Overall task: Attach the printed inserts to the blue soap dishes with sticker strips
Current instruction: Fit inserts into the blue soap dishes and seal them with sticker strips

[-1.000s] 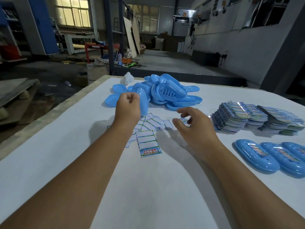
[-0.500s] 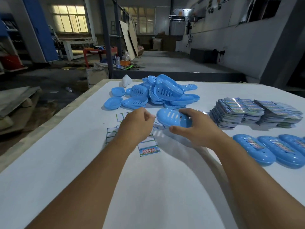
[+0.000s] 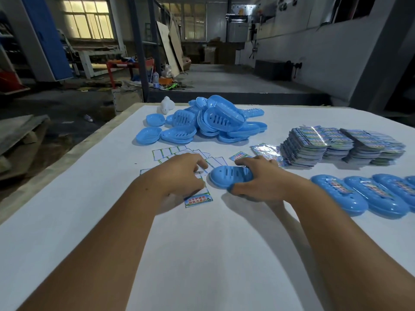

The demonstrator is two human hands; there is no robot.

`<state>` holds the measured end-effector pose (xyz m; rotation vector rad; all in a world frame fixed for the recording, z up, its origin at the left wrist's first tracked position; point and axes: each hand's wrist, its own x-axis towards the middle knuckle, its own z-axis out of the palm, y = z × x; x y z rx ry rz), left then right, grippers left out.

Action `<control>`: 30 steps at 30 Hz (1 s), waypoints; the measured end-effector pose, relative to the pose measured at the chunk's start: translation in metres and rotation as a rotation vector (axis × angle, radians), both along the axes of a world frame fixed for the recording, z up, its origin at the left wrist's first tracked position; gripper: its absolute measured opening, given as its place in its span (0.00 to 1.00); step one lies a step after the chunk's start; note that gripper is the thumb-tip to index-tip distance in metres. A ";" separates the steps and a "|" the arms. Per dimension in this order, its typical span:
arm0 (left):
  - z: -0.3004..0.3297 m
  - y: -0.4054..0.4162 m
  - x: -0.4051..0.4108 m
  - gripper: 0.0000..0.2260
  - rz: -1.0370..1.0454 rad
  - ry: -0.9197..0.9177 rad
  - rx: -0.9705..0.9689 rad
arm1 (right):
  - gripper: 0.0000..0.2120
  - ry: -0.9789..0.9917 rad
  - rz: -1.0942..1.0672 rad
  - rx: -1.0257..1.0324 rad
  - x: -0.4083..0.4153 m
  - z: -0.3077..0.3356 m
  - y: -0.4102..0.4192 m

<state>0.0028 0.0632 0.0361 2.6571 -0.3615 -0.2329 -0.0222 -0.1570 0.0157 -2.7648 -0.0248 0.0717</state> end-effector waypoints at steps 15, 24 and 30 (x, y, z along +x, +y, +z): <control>0.007 0.001 0.009 0.13 -0.123 -0.124 -0.823 | 0.14 -0.338 0.170 0.384 -0.013 0.003 0.032; 0.005 -0.013 0.006 0.09 0.096 -0.066 -1.026 | 0.02 -0.345 0.021 0.893 -0.008 0.011 0.028; -0.001 -0.024 -0.003 0.07 -0.048 -0.048 -0.850 | 0.07 -0.216 -0.095 1.112 -0.007 0.014 0.023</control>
